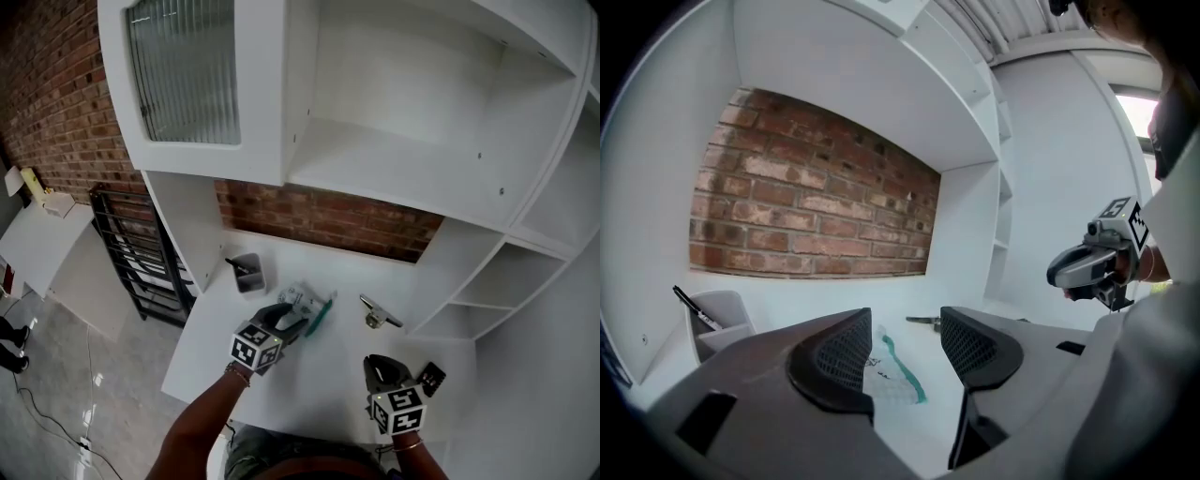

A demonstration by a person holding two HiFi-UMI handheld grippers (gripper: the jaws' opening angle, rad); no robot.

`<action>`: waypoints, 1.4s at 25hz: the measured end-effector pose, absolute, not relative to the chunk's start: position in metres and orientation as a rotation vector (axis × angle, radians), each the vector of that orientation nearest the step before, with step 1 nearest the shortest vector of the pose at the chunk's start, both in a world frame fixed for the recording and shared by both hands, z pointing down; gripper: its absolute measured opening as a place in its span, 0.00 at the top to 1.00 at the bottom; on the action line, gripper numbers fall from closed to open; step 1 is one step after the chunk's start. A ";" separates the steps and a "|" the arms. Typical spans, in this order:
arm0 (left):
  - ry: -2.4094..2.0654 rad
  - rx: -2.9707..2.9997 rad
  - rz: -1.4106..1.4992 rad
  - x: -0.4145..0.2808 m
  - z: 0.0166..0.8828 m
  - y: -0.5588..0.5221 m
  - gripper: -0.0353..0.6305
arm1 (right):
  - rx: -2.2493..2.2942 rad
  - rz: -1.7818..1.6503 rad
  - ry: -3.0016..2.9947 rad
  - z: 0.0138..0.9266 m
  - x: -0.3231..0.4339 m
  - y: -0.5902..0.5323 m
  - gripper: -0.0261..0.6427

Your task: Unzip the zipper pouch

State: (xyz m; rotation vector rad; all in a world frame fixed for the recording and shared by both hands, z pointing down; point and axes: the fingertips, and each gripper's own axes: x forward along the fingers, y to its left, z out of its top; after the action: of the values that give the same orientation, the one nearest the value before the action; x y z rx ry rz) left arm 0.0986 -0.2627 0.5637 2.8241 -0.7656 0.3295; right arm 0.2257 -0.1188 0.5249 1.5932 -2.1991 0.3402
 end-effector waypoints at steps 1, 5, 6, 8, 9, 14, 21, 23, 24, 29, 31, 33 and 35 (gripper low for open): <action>-0.774 2.829 0.322 0.092 0.559 -0.261 0.62 | 1.585 0.337 -2.205 0.524 0.224 -0.120 0.92; -0.801 2.836 0.296 0.067 0.541 -0.246 0.62 | 1.562 0.313 -2.221 0.522 0.218 -0.124 0.92; -0.808 2.834 0.288 0.061 0.538 -0.241 0.62 | 1.554 0.305 -2.224 0.522 0.217 -0.125 0.92; -0.828 2.832 0.274 0.048 0.534 -0.229 0.62 | 1.536 0.292 -2.231 0.523 0.213 -0.127 0.92; -0.842 2.827 0.263 0.041 0.532 -0.224 0.62 | 1.527 0.287 -2.236 0.524 0.211 -0.129 0.92; -0.906 2.774 0.185 0.007 0.520 -0.192 0.62 | 1.490 0.280 -2.258 0.522 0.197 -0.135 0.92; -1.047 2.725 0.125 -0.033 0.507 -0.155 0.62 | 1.478 0.274 -2.280 0.525 0.182 -0.144 0.92; -1.084 2.724 0.123 -0.043 0.506 -0.144 0.62 | 1.494 0.281 -2.290 0.525 0.179 -0.146 0.92; -1.101 2.724 0.128 -0.047 0.505 -0.139 0.62 | 1.498 0.287 -2.296 0.525 0.177 -0.147 0.92; -1.163 2.670 0.123 -0.064 0.503 -0.114 0.70 | 1.483 0.305 -2.318 0.525 0.166 -0.149 0.92; -1.197 2.653 0.139 -0.071 0.505 -0.105 0.73 | 1.475 0.314 -2.322 0.526 0.162 -0.150 0.93; -1.234 2.647 0.165 -0.079 0.507 -0.098 0.76 | 1.468 0.326 -2.330 0.528 0.158 -0.149 0.94; -1.268 2.645 0.171 -0.087 0.506 -0.093 0.80 | 1.458 0.332 -2.334 0.530 0.154 -0.150 0.94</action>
State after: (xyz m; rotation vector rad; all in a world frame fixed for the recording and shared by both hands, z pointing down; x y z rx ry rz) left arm -0.0870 -0.0929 0.5058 2.6455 -1.2684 0.1709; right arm 0.1543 -0.1497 0.5299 1.4579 -2.3339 0.3319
